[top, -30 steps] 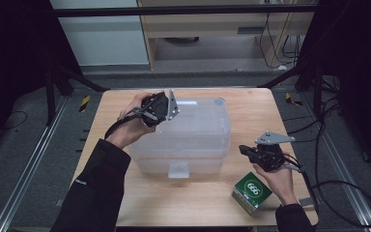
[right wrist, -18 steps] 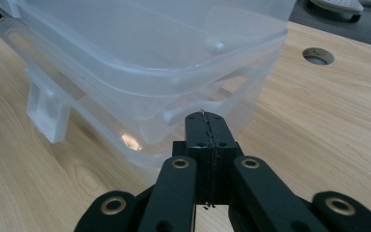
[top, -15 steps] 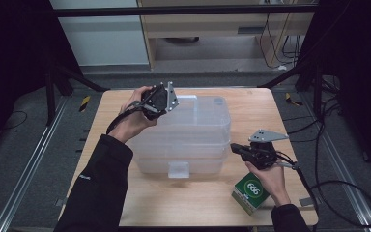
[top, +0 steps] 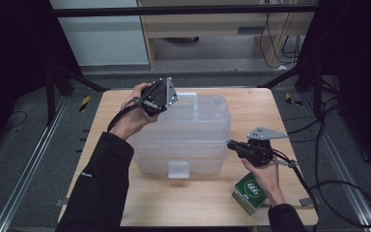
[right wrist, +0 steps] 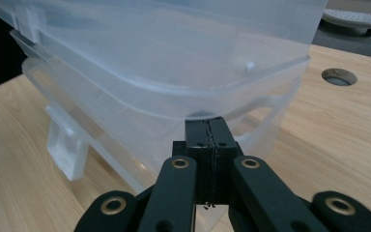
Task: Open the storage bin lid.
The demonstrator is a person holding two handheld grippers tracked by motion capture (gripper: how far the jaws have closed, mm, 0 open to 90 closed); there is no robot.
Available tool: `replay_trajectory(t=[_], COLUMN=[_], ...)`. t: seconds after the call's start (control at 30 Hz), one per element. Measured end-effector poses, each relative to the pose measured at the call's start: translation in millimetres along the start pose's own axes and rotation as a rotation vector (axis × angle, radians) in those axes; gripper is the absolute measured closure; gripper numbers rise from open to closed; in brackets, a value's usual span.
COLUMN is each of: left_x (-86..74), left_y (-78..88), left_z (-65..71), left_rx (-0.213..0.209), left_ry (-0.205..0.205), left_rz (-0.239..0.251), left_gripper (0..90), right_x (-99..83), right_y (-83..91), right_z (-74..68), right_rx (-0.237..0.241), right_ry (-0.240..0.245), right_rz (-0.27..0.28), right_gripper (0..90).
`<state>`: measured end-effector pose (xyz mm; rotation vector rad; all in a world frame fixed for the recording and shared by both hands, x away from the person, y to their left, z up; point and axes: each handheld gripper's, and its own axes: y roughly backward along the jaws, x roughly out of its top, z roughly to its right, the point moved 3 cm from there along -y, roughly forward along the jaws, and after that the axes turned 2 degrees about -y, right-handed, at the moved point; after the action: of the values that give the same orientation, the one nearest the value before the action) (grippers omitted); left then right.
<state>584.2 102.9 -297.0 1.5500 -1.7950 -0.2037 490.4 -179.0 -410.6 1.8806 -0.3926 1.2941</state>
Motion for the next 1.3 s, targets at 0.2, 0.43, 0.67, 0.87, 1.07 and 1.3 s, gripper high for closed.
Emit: replay_trajectory(t=[0.2, 0.43, 0.67, 0.87, 1.07, 1.3], left_x=[-2.1, -14.6, -40.5, -64.0, -84.4, -105.6], left_y=[2.0, 19.4, 40.9, 57.2, 68.6, 79.6], left_z=[-0.9, -2.7, -10.3, -13.6, -8.5, -5.4], left_rx=[-0.001, -0.036, -0.079, -0.071, -0.047, 0.024], left_ry=[0.016, 0.082, 0.229, 0.353, 0.441, 0.588], left_rz=[0.006, 0.078, 0.140, 0.192, 0.223, 0.284], left_gripper=[59.5, 45.6, 42.8, 42.6, 43.0, 43.9], right_x=[-0.9, -1.1, -1.4, -1.6, -1.9, -2.3], right_y=[-1.0, -0.9, -0.9, -1.1, -1.1, -1.2], right_z=[-0.2, -0.3, -0.6, -0.5, -0.6, -0.8], right_rx=[-0.003, -0.004, -0.010, -0.010, -0.013, -0.013], right_ry=[0.000, 0.001, 0.002, 0.003, 0.004, 0.008], right_rz=[0.000, 0.004, 0.003, 0.000, -0.001, -0.006], right_gripper=[90.0, 90.0, 90.0, 90.0, 90.0, 90.0])
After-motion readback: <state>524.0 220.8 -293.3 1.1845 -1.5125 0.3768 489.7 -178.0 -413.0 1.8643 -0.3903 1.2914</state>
